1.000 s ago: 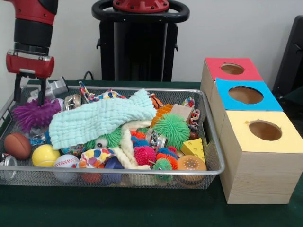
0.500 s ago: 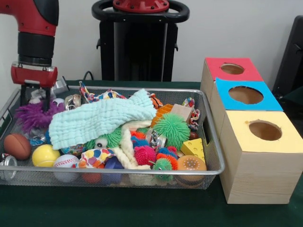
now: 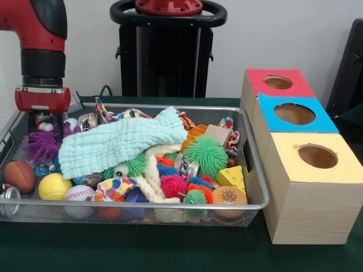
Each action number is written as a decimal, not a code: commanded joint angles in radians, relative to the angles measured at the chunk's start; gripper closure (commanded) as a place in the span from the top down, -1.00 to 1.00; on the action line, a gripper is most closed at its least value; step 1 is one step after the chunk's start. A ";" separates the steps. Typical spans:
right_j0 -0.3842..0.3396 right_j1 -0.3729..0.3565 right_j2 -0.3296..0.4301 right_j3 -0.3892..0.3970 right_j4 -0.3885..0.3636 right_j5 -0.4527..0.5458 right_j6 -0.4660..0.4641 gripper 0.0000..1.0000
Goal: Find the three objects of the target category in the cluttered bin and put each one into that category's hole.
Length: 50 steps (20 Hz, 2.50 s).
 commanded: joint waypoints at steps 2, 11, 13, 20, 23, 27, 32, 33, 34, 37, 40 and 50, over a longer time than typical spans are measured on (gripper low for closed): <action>-0.016 0.099 0.093 -0.002 -0.003 0.195 -0.106 1.00; -0.012 0.096 0.096 0.016 0.018 0.197 -0.079 -1.00; 0.007 0.088 0.079 0.019 0.021 0.187 -0.057 -1.00; 0.130 0.067 -0.009 0.061 0.048 0.051 0.112 -1.00; 0.225 0.042 -0.084 0.096 0.096 -0.016 0.199 -1.00; 0.371 0.011 -0.210 0.136 0.190 -0.111 0.276 -1.00; 0.477 -0.010 -0.291 0.192 0.322 -0.164 0.303 -1.00; 0.487 -0.015 -0.298 0.201 0.342 -0.167 0.299 -1.00; 0.505 -0.030 -0.309 0.215 0.369 -0.166 0.297 -1.00; 0.517 -0.053 -0.315 0.242 0.417 -0.159 0.284 -1.00; 0.512 -0.065 -0.309 0.261 0.446 -0.160 0.263 -1.00; 0.462 -0.031 -0.291 0.237 0.427 -0.213 0.185 -1.00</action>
